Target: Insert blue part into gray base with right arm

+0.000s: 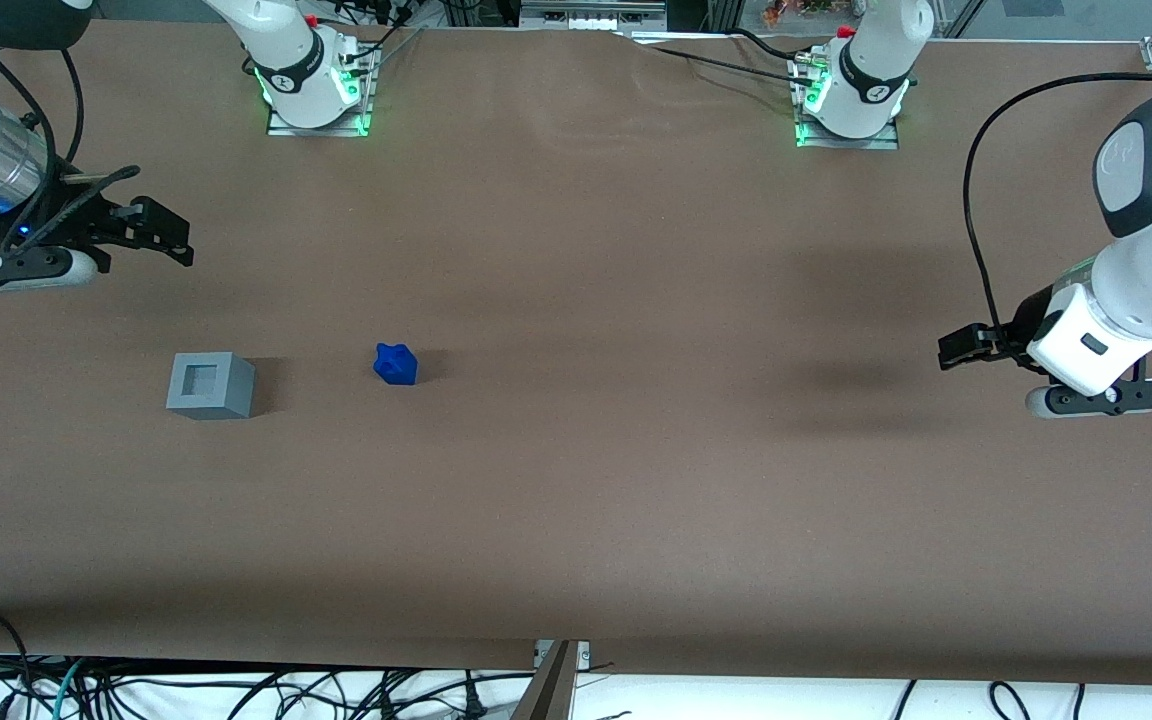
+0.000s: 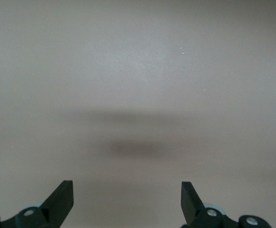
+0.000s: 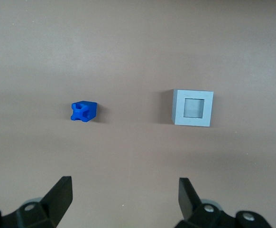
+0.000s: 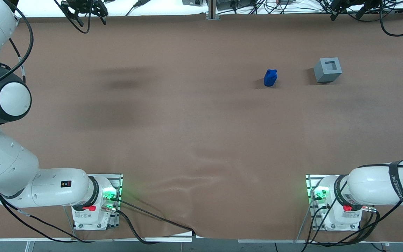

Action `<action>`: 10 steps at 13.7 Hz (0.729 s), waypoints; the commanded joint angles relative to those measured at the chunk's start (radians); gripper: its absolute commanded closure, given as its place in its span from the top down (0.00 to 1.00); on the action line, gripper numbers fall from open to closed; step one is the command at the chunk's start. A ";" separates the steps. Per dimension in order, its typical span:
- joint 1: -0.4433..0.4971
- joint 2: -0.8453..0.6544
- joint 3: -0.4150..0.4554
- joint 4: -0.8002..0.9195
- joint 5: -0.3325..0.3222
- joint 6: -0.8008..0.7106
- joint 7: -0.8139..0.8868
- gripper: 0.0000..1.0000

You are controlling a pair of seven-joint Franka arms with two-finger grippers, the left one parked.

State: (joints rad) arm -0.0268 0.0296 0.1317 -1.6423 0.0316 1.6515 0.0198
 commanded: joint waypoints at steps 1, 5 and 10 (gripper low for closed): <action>-0.022 0.000 0.019 0.024 -0.009 -0.025 -0.015 0.99; -0.022 0.000 0.019 0.028 -0.010 -0.024 -0.021 0.99; -0.024 0.001 -0.007 0.032 -0.007 -0.025 -0.024 0.99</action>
State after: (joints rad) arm -0.0325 0.0298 0.1287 -1.6338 0.0311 1.6504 0.0179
